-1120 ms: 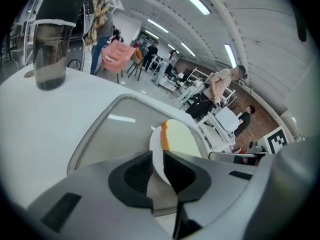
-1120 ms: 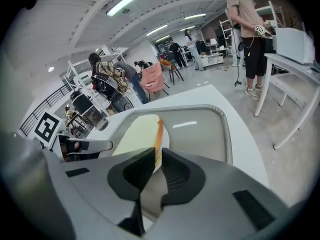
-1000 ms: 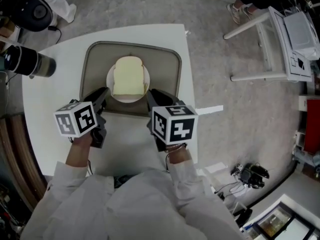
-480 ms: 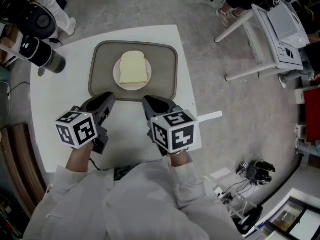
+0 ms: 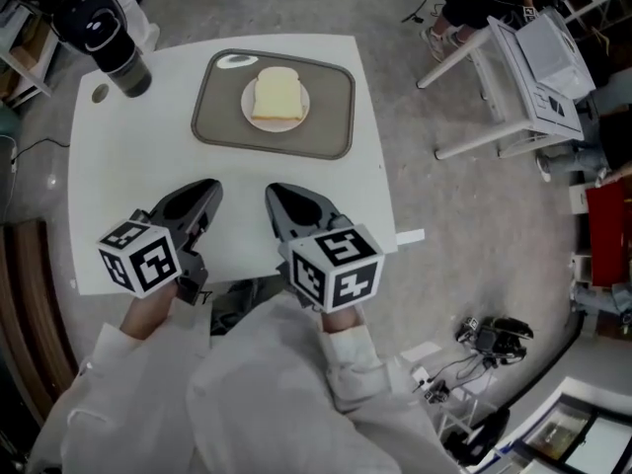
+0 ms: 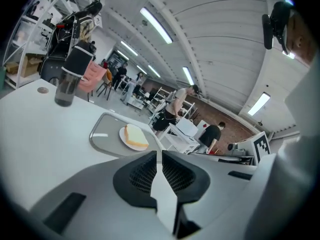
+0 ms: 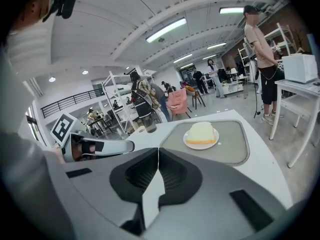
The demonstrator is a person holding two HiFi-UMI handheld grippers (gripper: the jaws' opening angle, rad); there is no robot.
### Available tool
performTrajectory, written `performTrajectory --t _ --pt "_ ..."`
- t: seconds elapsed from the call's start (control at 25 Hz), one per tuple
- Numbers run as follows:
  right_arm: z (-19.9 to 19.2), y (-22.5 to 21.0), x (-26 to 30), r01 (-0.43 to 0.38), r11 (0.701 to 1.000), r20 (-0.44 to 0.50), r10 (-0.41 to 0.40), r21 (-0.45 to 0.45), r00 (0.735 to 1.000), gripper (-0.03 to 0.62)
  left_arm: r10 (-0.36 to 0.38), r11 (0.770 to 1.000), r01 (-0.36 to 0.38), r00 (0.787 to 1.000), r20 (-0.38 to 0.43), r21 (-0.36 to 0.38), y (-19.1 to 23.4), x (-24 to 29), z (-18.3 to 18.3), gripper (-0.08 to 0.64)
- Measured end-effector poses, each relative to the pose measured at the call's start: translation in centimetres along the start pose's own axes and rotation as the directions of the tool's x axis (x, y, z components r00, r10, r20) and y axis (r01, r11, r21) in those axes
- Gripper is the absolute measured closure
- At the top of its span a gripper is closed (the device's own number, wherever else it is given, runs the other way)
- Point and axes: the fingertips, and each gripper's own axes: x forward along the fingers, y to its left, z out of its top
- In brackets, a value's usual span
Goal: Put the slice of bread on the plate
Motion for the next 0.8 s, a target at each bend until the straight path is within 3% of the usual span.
performTrajectory --t 0.36,0.52,0.8 --pt "-3.0 7.6 -3.3 -0.005 1.0 0.078 0.007 -0.031 0.997 0.577 -0.085 0.992 0.087 0.996 -0.02 0.095 -3.6 -7.9 -4.6 0.547" --pt "-4.3 10.0 -4.2 0.001 0.999 0.087 0.003 -0.041 0.996 0.577 -0.085 0.987 0.088 0.996 -0.028 0.132 -4.7 -10.2 -6.2 0.551" --pt "-5.6 12.7 -5.0 -0.036 0.996 0.066 0.042 -0.085 0.997 0.577 -0.033 0.992 0.036 0.999 -0.031 0.117 -5.1 -11.2 -7.5 0.551"
